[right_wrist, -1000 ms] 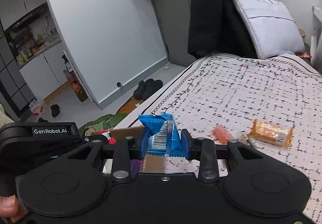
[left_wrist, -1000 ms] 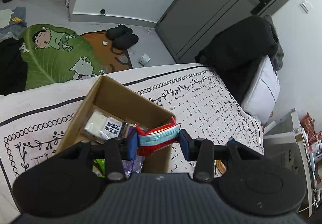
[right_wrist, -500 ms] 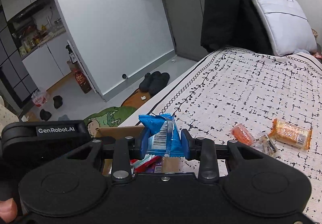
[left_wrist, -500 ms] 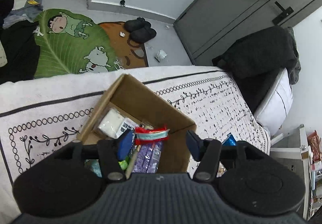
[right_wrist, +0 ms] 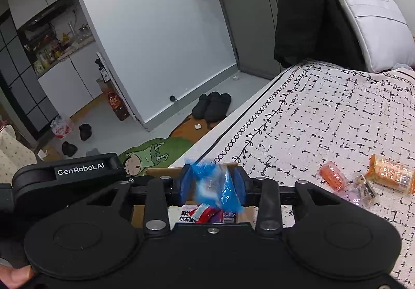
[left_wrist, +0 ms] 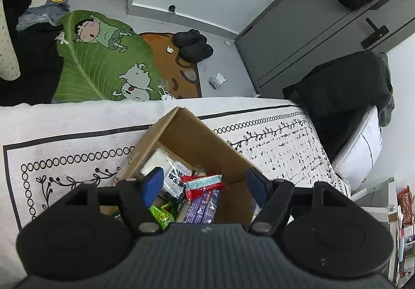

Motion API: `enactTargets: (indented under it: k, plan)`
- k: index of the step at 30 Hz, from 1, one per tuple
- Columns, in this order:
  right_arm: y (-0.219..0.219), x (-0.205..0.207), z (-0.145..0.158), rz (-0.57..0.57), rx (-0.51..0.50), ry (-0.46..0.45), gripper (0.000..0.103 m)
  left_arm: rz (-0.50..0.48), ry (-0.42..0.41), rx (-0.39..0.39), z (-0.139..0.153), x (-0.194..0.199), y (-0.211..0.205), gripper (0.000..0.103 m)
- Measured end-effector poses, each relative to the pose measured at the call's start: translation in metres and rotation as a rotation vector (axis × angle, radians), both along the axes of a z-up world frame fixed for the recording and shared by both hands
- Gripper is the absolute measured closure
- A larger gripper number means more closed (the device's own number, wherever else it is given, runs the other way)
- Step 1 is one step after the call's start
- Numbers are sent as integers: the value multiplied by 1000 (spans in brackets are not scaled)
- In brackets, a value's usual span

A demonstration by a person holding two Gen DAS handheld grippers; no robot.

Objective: Organize snacks
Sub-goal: 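Carry the red bar and blue wrapper into the cardboard box and open both tools, then move both open tools from the box back to the snack pile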

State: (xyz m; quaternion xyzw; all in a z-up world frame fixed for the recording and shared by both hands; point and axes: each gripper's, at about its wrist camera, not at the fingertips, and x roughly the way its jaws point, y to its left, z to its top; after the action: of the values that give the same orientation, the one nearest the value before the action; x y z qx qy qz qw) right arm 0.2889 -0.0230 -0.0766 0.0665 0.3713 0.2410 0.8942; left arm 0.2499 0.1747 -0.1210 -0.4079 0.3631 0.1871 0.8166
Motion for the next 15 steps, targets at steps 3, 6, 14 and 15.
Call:
enactTargets:
  k: [3,6,14,15]
  plan:
    - [-10,-1,2,-18,-4,-6,60,-7,-7,18,2,1,-4,24]
    - [-22,-1,3,-39,-19,-14,55,-20,-7,24,3,4,-9,24]
    - [-63,-2,2,-96,-56,-18,44,-60,-10,35,6,7,-24,21]
    - [-68,-3,2,-100,-61,-24,42,-62,-12,37,7,7,-26,21]
